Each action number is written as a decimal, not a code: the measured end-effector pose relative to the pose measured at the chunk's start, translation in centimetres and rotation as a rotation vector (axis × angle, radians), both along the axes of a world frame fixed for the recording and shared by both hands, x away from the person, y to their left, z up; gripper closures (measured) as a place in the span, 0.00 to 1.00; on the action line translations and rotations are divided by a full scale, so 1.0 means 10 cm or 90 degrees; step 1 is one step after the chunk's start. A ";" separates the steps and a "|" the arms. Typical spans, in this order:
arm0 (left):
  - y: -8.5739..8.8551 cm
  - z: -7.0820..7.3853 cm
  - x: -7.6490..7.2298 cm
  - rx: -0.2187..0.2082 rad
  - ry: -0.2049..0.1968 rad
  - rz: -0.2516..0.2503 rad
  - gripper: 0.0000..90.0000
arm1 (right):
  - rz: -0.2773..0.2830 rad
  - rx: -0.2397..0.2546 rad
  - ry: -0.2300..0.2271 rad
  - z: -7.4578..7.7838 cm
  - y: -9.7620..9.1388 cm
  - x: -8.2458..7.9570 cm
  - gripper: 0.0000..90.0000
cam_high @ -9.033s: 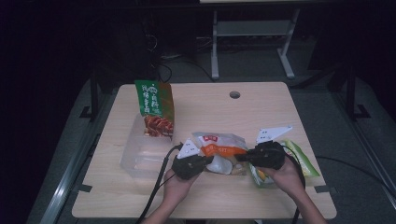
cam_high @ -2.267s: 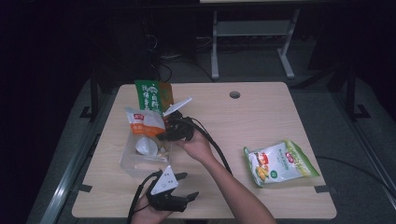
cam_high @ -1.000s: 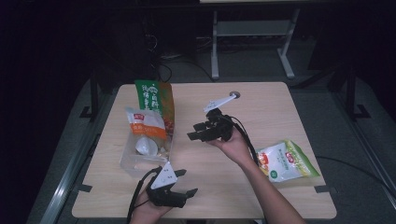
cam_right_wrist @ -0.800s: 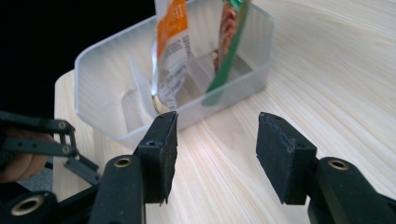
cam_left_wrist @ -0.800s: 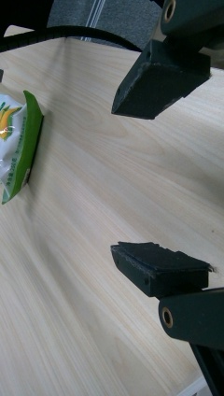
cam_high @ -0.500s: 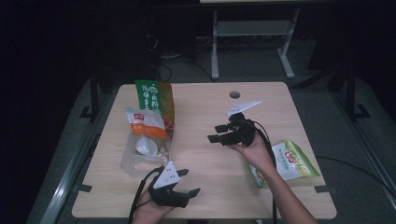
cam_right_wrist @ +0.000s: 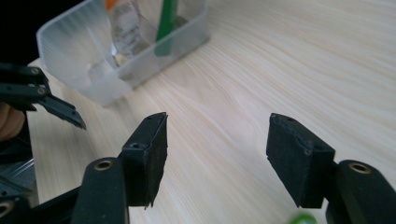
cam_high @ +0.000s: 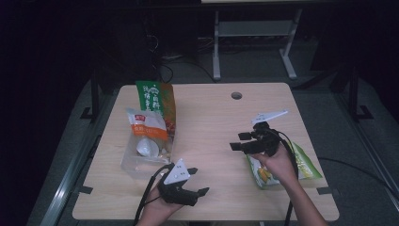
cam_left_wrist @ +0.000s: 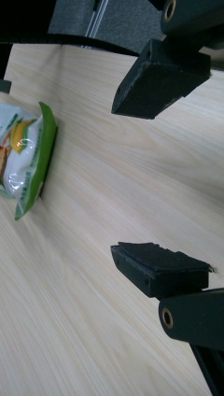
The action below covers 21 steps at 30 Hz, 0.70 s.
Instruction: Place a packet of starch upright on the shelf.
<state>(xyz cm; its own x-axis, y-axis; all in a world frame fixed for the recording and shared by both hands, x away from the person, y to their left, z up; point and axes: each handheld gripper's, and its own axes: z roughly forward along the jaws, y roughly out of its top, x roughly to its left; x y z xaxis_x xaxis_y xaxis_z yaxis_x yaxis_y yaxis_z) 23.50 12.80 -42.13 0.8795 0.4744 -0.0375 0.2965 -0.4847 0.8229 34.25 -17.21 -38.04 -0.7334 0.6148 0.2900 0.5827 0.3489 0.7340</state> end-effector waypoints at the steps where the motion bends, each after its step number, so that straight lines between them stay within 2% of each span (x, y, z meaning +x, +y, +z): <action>1: -0.04 0.01 0.01 -0.003 0.003 -0.005 0.29 | -0.003 -0.002 0.001 -0.01 -0.05 -0.02 0.41; 12: -0.36 0.05 0.16 0.004 0.010 -0.035 0.28 | -0.077 0.011 0.018 -0.13 -0.69 -0.18 0.37; 21: -0.60 0.02 0.27 0.007 0.021 -0.058 0.29 | -0.124 -0.006 0.022 -0.16 -1.03 -0.32 0.37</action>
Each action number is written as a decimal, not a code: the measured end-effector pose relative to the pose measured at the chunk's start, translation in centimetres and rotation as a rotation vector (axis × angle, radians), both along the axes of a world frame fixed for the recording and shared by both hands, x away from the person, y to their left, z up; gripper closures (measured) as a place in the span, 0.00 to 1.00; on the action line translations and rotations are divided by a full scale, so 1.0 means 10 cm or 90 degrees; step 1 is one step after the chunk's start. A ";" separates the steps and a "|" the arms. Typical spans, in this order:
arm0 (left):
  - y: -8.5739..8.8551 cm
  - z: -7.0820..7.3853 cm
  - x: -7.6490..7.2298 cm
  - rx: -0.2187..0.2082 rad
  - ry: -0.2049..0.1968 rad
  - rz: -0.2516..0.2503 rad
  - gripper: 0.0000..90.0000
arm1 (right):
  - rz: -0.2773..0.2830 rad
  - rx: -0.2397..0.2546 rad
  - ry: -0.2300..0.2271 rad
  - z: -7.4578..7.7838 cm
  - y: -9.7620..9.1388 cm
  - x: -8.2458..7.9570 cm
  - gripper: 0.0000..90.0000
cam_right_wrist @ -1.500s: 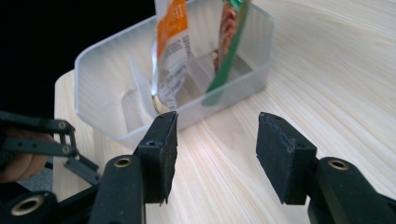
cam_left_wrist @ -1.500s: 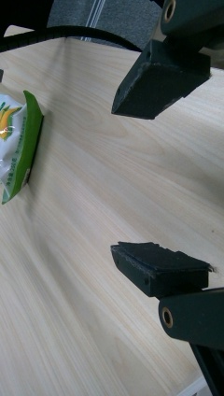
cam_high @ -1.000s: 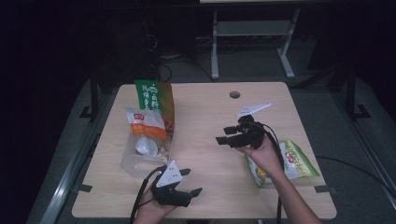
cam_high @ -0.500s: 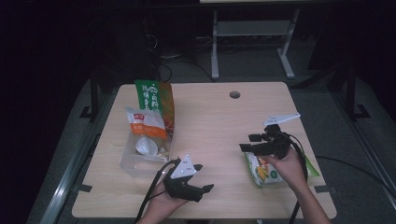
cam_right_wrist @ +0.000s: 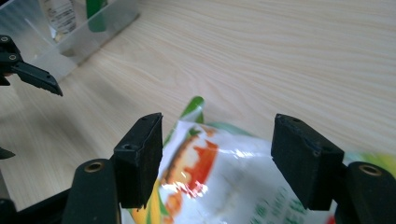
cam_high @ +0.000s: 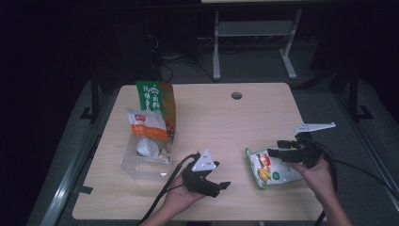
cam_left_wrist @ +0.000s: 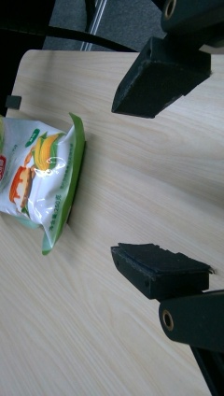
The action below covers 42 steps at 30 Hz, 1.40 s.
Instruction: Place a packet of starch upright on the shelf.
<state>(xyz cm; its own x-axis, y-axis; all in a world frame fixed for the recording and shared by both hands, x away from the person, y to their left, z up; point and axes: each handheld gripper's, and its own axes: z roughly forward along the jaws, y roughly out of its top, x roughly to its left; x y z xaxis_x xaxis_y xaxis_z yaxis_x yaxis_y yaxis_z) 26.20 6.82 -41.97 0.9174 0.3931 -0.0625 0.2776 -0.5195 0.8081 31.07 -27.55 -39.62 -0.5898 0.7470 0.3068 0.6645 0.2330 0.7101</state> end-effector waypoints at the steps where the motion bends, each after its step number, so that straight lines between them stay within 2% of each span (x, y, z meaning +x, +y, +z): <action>1: -0.02 -0.01 0.00 0.003 0.001 -0.002 0.29 | -0.005 -0.001 0.002 -0.01 -0.04 -0.01 0.37; 5: -0.08 -0.03 0.01 0.005 0.008 -0.007 0.28 | -0.023 -0.012 0.004 -0.04 -0.16 -0.06 0.37; 13: -0.13 -0.01 0.00 0.007 0.003 -0.012 0.28 | -0.071 -0.046 0.024 -0.14 -0.42 -0.13 0.36; 20: -0.14 0.01 -0.02 0.006 0.001 -0.014 0.28 | -0.111 -0.078 0.030 -0.19 -0.60 -0.14 0.34; 24: -0.15 0.00 -0.03 0.009 0.000 -0.016 0.28 | -0.129 -0.101 0.048 -0.28 -0.69 -0.12 0.34; 31: -0.14 0.01 -0.03 0.011 -0.001 -0.017 0.28 | -0.138 -0.092 0.093 -0.49 -0.75 -0.09 0.34; 32: -0.14 0.01 -0.03 0.011 -0.001 -0.017 0.28 | -0.139 -0.084 0.100 -0.51 -0.75 -0.09 0.35; 34: -0.14 0.01 -0.04 0.014 0.000 -0.017 0.28 | -0.131 -0.054 0.101 -0.55 -0.76 -0.08 0.40; 35: -0.15 0.01 -0.04 0.014 -0.001 -0.017 0.28 | -0.129 -0.042 0.111 -0.55 -0.75 -0.08 0.45; 37: -0.15 0.01 -0.04 0.014 -0.002 -0.018 0.28 | -0.111 -0.024 0.111 -0.55 -0.73 -0.08 0.56; 42: -0.14 0.01 -0.04 0.011 -0.001 -0.015 0.28 | -0.090 -0.028 0.104 -0.52 -0.65 -0.06 0.80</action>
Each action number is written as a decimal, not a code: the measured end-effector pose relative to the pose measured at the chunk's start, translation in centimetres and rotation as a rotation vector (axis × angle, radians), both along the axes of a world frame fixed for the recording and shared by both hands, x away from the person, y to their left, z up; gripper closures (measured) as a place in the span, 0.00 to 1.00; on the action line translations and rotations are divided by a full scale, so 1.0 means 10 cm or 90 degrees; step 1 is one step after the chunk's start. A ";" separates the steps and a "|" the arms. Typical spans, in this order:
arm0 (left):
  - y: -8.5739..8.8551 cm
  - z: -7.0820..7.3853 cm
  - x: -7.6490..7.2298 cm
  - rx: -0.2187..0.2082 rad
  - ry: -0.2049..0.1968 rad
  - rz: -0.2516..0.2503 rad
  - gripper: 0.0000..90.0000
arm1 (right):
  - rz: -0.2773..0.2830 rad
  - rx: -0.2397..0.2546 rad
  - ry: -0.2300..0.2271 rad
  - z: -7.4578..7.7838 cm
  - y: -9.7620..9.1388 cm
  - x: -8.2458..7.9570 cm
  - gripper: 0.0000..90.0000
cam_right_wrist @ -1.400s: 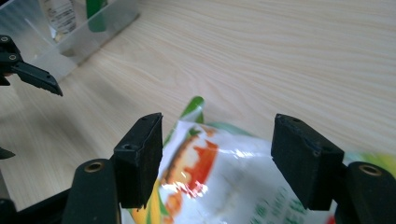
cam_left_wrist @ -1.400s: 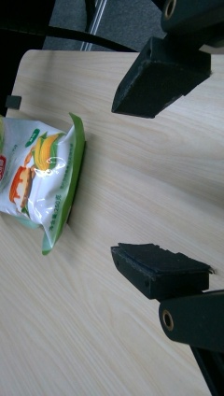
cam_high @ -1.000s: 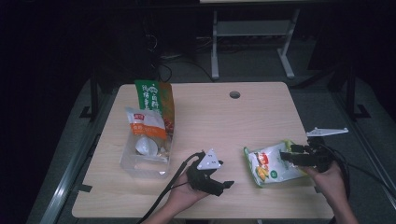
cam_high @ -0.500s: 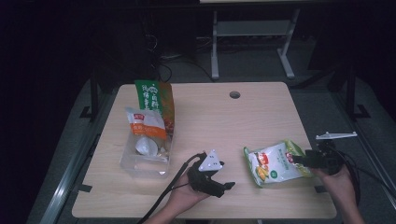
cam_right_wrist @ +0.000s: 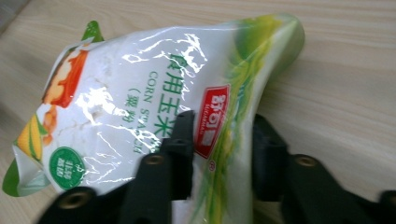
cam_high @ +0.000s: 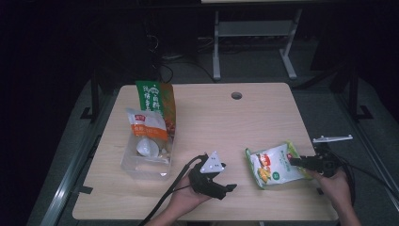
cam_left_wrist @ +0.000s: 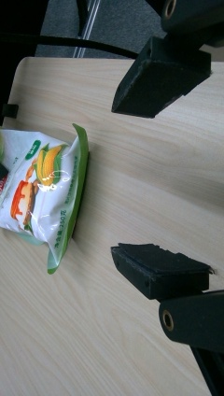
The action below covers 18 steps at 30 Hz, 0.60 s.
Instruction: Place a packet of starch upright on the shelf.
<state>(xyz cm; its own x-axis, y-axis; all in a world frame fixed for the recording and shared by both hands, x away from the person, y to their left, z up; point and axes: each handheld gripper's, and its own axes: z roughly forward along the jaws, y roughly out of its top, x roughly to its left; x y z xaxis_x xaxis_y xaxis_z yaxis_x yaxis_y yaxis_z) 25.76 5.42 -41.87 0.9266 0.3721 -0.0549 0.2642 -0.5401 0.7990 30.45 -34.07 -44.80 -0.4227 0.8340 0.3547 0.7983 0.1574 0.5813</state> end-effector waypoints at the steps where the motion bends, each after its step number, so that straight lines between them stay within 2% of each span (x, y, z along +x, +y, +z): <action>1: 0.00 0.00 0.00 0.002 0.000 0.000 0.28 | 0.003 -0.006 -0.006 0.01 0.02 0.00 0.89; 4: 0.01 0.01 0.01 0.000 -0.002 0.002 0.28 | 0.009 -0.005 -0.022 0.05 0.07 0.01 0.96; 9: 0.04 0.02 0.03 0.000 0.000 0.007 0.28 | 0.031 0.007 -0.040 0.15 0.14 0.03 0.98; 10: 0.04 0.03 0.03 -0.002 -0.001 0.009 0.28 | 0.059 0.011 -0.061 0.26 0.25 0.05 0.98; 12: 0.05 0.03 0.03 -0.002 -0.002 0.010 0.28 | 0.068 0.010 -0.068 0.28 0.28 0.06 0.99; 14: 0.06 0.04 0.04 -0.002 -0.003 0.011 0.28 | 0.095 0.012 -0.092 0.41 0.42 0.09 0.99; 15: 0.06 0.04 0.04 -0.004 -0.003 0.013 0.28 | 0.095 0.012 -0.092 0.41 0.42 0.09 0.99; 18: 0.08 0.05 0.04 -0.005 -0.003 0.016 0.28 | 0.126 0.006 -0.113 0.53 0.55 0.11 0.99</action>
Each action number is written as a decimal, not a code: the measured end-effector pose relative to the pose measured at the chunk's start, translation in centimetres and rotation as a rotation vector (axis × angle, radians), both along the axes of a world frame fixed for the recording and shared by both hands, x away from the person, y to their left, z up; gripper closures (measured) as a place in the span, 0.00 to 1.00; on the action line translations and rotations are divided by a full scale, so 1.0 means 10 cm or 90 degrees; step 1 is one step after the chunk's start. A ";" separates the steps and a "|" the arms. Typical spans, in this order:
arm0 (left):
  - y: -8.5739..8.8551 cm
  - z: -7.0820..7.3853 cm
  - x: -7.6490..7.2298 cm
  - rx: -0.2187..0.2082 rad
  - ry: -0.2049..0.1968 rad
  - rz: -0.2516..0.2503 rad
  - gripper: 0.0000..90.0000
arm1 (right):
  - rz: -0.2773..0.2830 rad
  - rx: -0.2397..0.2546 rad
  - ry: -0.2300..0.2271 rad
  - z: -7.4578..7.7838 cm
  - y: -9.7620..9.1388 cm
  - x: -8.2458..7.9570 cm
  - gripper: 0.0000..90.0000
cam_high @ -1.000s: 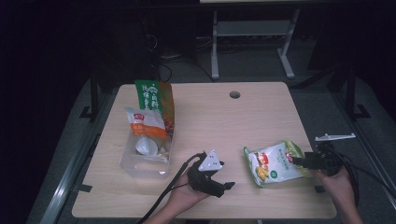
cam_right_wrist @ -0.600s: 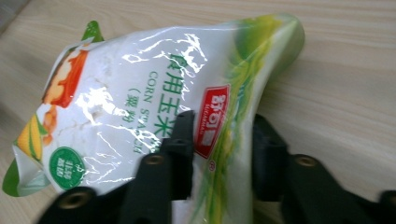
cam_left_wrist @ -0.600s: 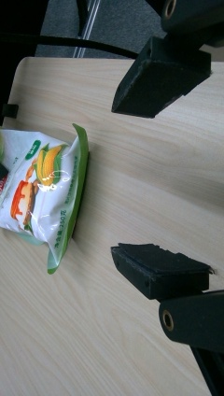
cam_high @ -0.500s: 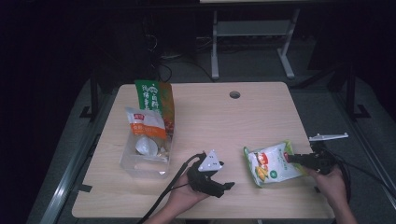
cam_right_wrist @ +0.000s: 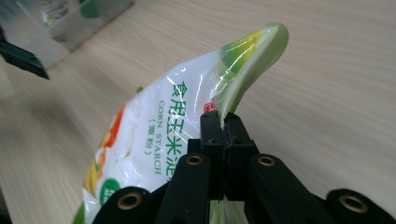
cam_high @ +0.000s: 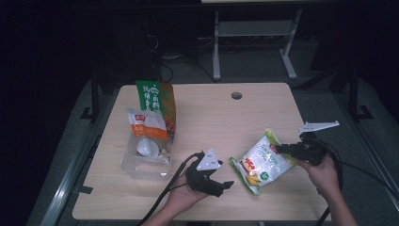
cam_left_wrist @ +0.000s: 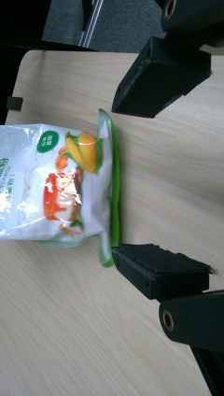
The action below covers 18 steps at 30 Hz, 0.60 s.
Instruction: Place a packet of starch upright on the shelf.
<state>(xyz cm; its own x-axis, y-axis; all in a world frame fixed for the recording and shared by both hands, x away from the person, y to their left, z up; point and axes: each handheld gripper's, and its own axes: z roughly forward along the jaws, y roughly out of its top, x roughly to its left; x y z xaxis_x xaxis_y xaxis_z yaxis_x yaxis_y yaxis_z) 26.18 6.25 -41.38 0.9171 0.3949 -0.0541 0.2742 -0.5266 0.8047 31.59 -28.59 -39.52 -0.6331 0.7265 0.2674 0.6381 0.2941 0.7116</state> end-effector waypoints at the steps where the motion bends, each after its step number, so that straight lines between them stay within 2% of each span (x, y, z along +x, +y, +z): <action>1: 0.01 0.00 0.01 0.000 -0.001 0.000 0.28 | 0.007 0.000 -0.005 0.04 0.04 0.00 0.99; 6: 0.03 0.01 0.03 -0.003 0.002 0.005 0.28 | 0.047 -0.004 -0.035 0.17 0.23 0.01 0.99; 15: 0.04 0.03 0.06 -0.006 -0.002 0.011 0.28 | 0.113 -0.008 -0.061 0.31 0.49 0.02 0.99; 18: 0.05 0.04 0.07 -0.008 0.000 0.014 0.28 | 0.125 -0.010 -0.064 0.34 0.55 0.01 0.99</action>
